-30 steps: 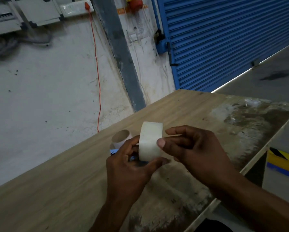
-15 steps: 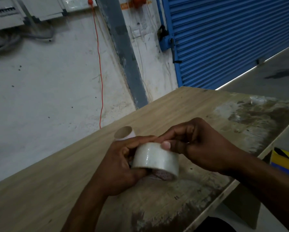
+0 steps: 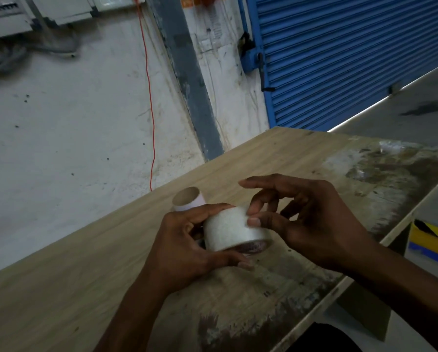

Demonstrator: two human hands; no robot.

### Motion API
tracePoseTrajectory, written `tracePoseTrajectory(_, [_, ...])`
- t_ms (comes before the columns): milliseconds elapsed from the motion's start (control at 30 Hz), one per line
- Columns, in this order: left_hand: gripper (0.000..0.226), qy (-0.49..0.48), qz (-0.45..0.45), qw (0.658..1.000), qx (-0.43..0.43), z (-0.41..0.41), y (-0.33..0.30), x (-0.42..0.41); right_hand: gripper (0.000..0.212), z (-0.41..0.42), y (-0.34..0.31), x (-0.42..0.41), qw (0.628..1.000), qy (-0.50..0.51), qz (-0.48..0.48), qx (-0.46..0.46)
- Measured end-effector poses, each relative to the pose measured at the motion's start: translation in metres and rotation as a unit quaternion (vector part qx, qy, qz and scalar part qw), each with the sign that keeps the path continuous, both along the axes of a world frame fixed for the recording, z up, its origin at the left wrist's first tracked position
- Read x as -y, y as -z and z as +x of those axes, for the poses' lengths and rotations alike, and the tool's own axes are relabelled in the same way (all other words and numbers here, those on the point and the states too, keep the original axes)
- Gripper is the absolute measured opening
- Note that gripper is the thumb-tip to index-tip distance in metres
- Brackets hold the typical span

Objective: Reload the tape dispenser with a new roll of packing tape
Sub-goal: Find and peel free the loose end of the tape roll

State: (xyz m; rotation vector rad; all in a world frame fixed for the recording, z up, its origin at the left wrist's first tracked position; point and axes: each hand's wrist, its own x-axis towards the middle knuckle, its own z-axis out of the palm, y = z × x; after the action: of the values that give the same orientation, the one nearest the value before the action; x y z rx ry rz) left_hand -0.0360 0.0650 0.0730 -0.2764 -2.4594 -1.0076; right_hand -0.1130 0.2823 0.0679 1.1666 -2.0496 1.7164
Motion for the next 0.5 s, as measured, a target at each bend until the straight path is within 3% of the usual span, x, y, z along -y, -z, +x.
tracePoseTrajectory(300, [0.074,0.023,-0.009,0.999,0.02,-0.0006,0.0026,-0.0004,0.065,-0.003,0.0037,0.0028,0.992,0.033,0.1,-0.072])
tracePoseTrajectory(500, [0.073,0.025,-0.013,0.998,0.048,-0.002,0.0066,-0.0043,0.057,0.0032,0.0037,0.0039,0.982,0.032,0.166,-0.088])
